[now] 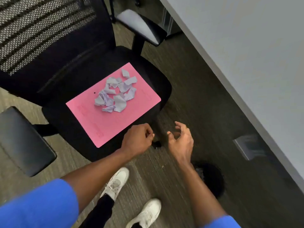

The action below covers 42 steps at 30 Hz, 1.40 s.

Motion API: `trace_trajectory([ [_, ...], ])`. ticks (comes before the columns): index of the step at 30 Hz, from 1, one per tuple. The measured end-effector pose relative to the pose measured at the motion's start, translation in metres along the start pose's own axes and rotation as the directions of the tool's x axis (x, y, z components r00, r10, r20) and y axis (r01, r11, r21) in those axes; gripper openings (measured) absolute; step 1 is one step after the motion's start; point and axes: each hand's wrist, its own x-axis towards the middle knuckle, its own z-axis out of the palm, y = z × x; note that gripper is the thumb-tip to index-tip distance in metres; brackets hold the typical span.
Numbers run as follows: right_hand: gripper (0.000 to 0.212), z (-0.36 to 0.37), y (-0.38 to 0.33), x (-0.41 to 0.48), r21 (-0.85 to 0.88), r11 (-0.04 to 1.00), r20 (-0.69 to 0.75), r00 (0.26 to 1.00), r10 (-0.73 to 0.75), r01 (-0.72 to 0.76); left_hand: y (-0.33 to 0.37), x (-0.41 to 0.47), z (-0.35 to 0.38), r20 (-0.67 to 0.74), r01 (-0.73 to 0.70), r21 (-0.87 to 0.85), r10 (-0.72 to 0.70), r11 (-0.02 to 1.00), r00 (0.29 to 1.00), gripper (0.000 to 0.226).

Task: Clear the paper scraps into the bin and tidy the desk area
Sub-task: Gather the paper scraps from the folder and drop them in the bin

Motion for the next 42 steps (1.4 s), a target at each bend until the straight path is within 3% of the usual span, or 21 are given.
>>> trace_trajectory([
  [3, 0.057, 0.017, -0.040, 0.008, -0.078, 0.985, 0.110, 0.983, -0.144, 0.153, -0.027, 0.015, -0.050, -0.225, 0.001, 0.150, 0.033, 0.989, 0.974, 0.024],
  [6, 0.070, 0.041, -0.081, 0.019, -0.159, 0.945, 0.252, 0.937, -0.241, 0.285, -0.057, 0.037, -0.093, -0.320, 0.110, 0.293, -0.011, 0.950, 0.947, 0.070],
  [9, 0.083, 0.071, -0.117, 0.029, -0.236, 0.906, 0.374, 0.894, -0.248, 0.351, -0.083, 0.059, -0.123, -0.215, 0.217, 0.321, -0.152, 0.922, 0.965, 0.119],
  [12, 0.091, 0.101, -0.141, 0.039, -0.296, 0.857, 0.456, 0.851, -0.261, 0.422, -0.101, 0.072, -0.134, -0.085, 0.151, 0.349, -0.130, 0.925, 0.988, 0.133],
  [15, 0.092, 0.128, -0.155, 0.049, -0.328, 0.814, 0.519, 0.811, -0.268, 0.479, -0.111, 0.076, -0.130, -0.055, 0.070, 0.378, -0.053, 0.923, 0.997, 0.119],
  [19, 0.089, 0.153, -0.165, 0.060, -0.413, 0.730, 0.542, 0.791, -0.284, 0.545, -0.121, 0.078, -0.121, -0.093, -0.006, 0.368, 0.044, 0.930, 0.995, 0.074],
  [25, 0.055, 0.157, -0.165, 0.063, -0.458, 0.651, 0.532, 0.774, -0.345, 0.605, -0.133, 0.077, -0.111, -0.129, -0.017, 0.325, 0.062, 0.945, 0.990, 0.055],
  [31, 0.022, 0.150, -0.149, 0.049, -0.349, 0.765, 0.438, 0.816, -0.377, 0.541, -0.138, 0.065, -0.100, -0.227, 0.007, 0.212, 0.043, 0.977, 0.973, 0.038],
  [36, 0.016, 0.137, -0.133, 0.035, -0.221, 0.893, 0.338, 0.890, -0.307, 0.392, -0.137, 0.053, -0.088, -0.232, 0.020, 0.160, 0.018, 0.987, 0.973, 0.027],
  [42, 0.017, 0.105, -0.090, 0.018, -0.066, 0.975, 0.095, 0.974, -0.205, 0.212, -0.117, 0.037, -0.059, -0.233, -0.028, 0.050, 0.039, 0.998, 0.972, 0.013],
])
